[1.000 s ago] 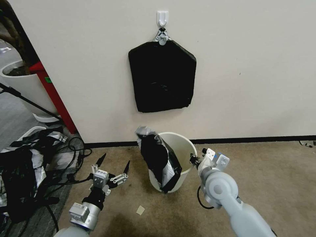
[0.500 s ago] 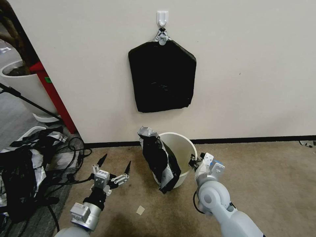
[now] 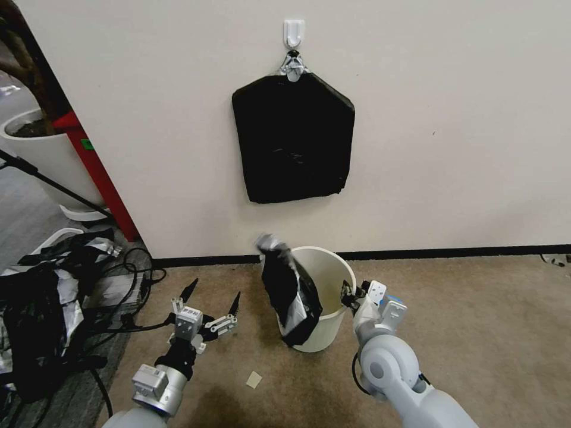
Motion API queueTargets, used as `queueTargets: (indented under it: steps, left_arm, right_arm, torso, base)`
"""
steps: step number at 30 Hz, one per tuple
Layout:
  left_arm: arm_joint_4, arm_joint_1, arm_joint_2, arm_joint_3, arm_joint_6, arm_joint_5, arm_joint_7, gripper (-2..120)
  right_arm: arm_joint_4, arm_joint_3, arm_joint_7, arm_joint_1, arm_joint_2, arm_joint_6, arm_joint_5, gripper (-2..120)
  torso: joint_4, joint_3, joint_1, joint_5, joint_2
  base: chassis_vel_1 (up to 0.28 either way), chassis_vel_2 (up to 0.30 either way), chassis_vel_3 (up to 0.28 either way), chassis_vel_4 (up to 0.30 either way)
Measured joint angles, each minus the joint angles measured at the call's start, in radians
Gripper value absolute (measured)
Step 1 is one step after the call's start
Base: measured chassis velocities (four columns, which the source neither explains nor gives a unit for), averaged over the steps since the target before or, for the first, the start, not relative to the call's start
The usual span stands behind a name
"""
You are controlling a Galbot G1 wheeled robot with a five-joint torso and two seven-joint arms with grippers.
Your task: Place a trash bag onto the trash bin.
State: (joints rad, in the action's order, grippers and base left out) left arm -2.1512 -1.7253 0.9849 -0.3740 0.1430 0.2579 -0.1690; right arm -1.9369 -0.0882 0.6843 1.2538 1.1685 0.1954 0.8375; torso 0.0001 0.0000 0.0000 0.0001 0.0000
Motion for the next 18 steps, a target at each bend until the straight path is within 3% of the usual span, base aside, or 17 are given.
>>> queueTargets:
  steps: [4,7,10,12,18]
  left_arm:
    - [-0.004,0.004,-0.003,0.006,-0.016,0.002,-0.01,100]
    - [-0.008,0.008,-0.01,0.013,-0.041,0.005,-0.021,100]
    - [-0.008,0.012,-0.012,0.017,-0.05,0.006,-0.025,100]
    - [-0.007,0.023,-0.012,0.03,-0.066,0.007,-0.032,100]
    - [-0.007,0.029,-0.007,0.045,-0.091,0.006,-0.041,100]
  right_arm:
    - [-0.077,-0.021,-0.026,0.035,-0.034,-0.001,-0.072,59]
    - [-0.19,-0.04,-0.106,0.084,-0.088,-0.006,-0.171,73]
    - [-0.223,-0.044,-0.153,0.095,-0.111,-0.004,-0.186,80]
    - [-0.27,-0.052,-0.33,0.081,-0.163,0.072,-0.18,92]
    - [-0.261,0.021,-0.437,-0.032,-0.202,0.194,-0.156,100]
  torso:
    - [0.0,0.0,0.0,0.0,0.0]
    - [-0.0002,0.0,0.0,-0.0001,0.0]
    - [-0.0002,0.0,0.0,-0.0001,0.0]
    - [-0.0003,0.0,0.0,-0.0001,0.0]
    - [0.0002,0.0,0.0,-0.0001,0.0]
  base:
    - [0.0,0.0,0.0,0.0]
    - [0.0,0.0,0.0,0.0]
    - [0.0,0.0,0.0,0.0]
    - [0.0,0.0,0.0,0.0]
    - [0.0,0.0,0.0,0.0]
